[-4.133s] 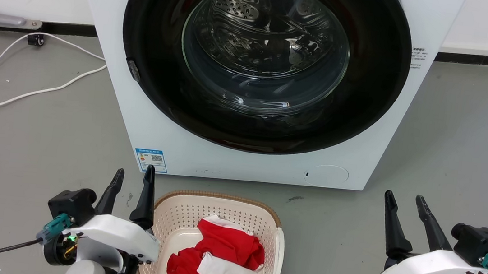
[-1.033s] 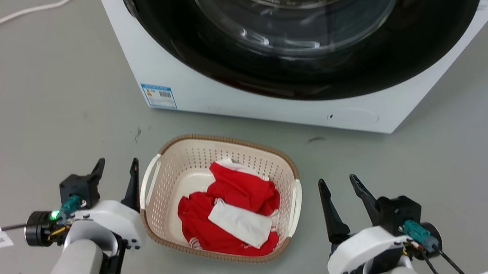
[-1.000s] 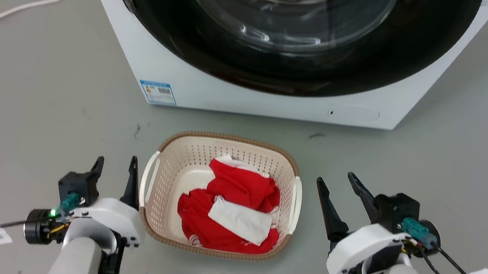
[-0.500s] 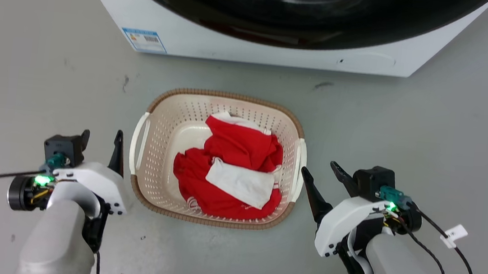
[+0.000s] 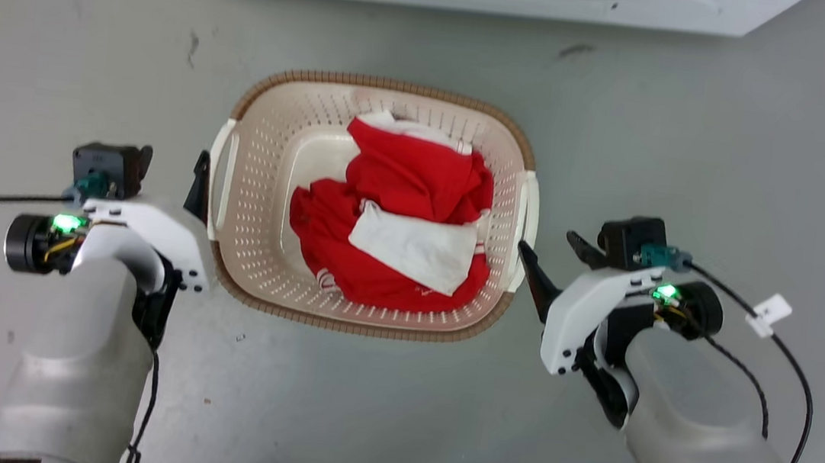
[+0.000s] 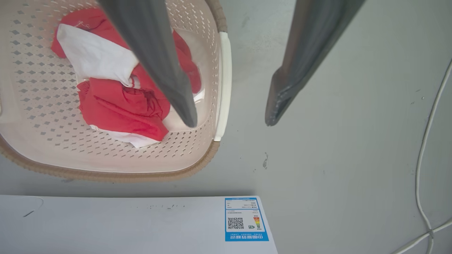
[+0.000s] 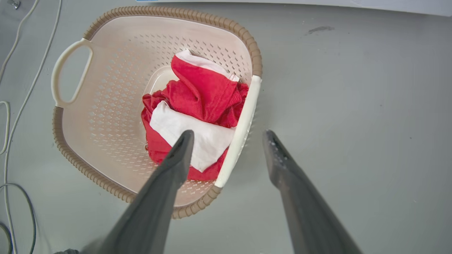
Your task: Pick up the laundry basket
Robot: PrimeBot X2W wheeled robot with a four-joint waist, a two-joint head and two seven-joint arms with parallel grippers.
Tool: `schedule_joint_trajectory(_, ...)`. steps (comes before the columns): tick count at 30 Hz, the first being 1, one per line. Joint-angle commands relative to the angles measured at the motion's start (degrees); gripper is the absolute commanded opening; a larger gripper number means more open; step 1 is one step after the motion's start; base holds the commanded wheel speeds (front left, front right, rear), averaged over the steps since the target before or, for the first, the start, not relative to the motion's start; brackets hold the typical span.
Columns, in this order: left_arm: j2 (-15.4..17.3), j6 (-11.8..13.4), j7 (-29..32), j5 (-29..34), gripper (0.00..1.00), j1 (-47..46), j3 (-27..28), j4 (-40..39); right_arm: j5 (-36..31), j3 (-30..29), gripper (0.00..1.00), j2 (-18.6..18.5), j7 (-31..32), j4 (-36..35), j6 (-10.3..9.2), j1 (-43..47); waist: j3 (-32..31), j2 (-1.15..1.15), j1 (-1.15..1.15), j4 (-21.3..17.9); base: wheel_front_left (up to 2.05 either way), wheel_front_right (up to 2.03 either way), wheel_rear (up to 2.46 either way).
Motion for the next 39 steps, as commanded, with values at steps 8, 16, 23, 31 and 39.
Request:
schedule_joint_trajectory(8,0.7,-1.0,1.8,0.1,1.00,-6.9,-2.2,5.1,3.5,4.9,1.00,0.0,1.8,3.7,-0.02,-6.9,7.3,0.00,-0.01,0.1,0.00,0.00,0.00)
schedule_joint_trajectory(16,1.6,-1.7,3.3,-0.6,1.00,-12.0,-3.6,10.0,5.8,8.8,1.00,0.0,2.7,4.8,-0.02,-10.7,11.0,0.00,-0.01,-0.5,0.00,0.00,0.00)
schedule_joint_trajectory(23,2.3,-2.0,4.7,-1.3,1.00,-15.8,-4.6,13.6,7.1,11.5,1.00,0.0,3.5,4.9,-0.02,-13.4,13.4,0.00,-0.01,-0.6,0.00,0.00,0.00)
schedule_joint_trajectory(31,1.7,-2.0,5.9,-2.7,1.00,-18.2,-5.8,15.6,9.3,14.6,1.00,0.0,7.0,4.6,-0.02,-15.1,15.0,0.00,-0.01,-0.4,0.00,0.00,0.00)
schedule_joint_trajectory(39,0.5,-2.0,6.3,-5.5,0.00,-18.8,-8.3,15.8,11.9,17.6,0.00,0.3,10.9,4.2,0.33,-15.1,15.4,0.00,-0.01,-0.3,0.00,0.00,0.00)
